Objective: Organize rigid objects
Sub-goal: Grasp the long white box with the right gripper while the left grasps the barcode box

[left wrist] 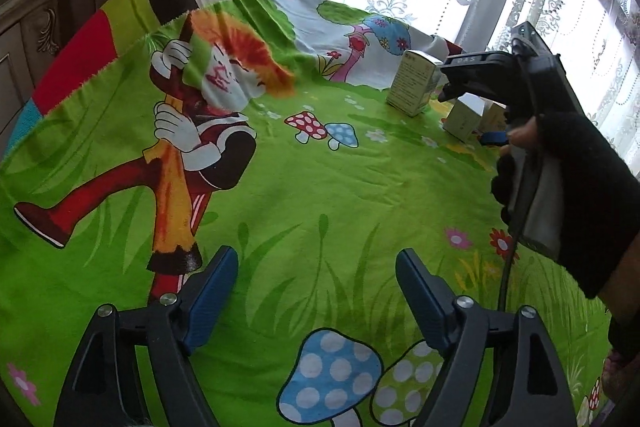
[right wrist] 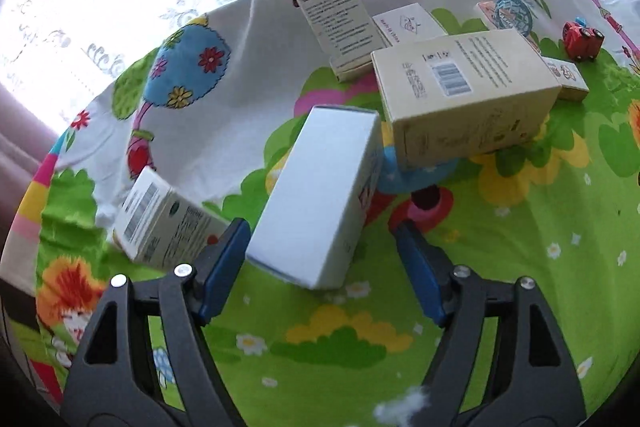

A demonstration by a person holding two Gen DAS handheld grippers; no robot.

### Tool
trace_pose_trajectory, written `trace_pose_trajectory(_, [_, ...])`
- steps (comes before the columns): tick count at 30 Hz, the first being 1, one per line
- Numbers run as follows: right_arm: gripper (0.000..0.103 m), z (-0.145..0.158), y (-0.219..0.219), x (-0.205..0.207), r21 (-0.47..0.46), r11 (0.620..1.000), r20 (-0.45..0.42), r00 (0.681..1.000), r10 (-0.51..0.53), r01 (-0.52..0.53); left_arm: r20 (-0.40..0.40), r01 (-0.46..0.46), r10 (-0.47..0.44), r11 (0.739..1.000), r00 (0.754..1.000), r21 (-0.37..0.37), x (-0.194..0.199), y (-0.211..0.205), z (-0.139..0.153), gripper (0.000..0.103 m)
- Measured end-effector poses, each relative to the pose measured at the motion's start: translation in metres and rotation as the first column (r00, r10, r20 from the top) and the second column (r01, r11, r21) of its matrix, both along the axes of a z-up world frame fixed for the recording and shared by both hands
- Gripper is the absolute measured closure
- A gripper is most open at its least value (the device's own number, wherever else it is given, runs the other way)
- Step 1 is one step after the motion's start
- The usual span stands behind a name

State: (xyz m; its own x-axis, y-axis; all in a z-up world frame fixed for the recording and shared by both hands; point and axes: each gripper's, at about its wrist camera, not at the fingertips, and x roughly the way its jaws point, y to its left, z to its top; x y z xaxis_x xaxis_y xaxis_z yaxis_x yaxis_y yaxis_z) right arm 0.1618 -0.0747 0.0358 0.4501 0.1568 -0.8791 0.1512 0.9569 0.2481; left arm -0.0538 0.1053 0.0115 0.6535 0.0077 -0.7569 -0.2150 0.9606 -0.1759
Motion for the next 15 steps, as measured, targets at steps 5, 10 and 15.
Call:
trace_pose_trajectory(5, [0.029, -0.001, 0.014, 0.002, -0.159, 0.971, -0.017, 0.984, 0.18, -0.18, 0.001, 0.0, 0.0, 1.0, 1.0, -0.004, -0.003, 0.001, 0.001, 0.02])
trace_pose_trajectory(10, [0.063, 0.007, -0.02, -0.054, -0.236, 0.889, 0.016, 0.913, 0.408, -0.393, -0.022, 0.008, -0.008, 1.0, 1.0, 0.018, 0.001, -0.003, 0.001, 0.018])
trace_pose_trajectory(15, [0.063, 0.014, -0.065, -0.123, -0.273, 0.823, 0.038, 0.85, 0.526, -0.498, -0.071, 0.073, -0.068, 0.995, 0.995, 0.062, 0.049, -0.02, 0.001, 0.018])
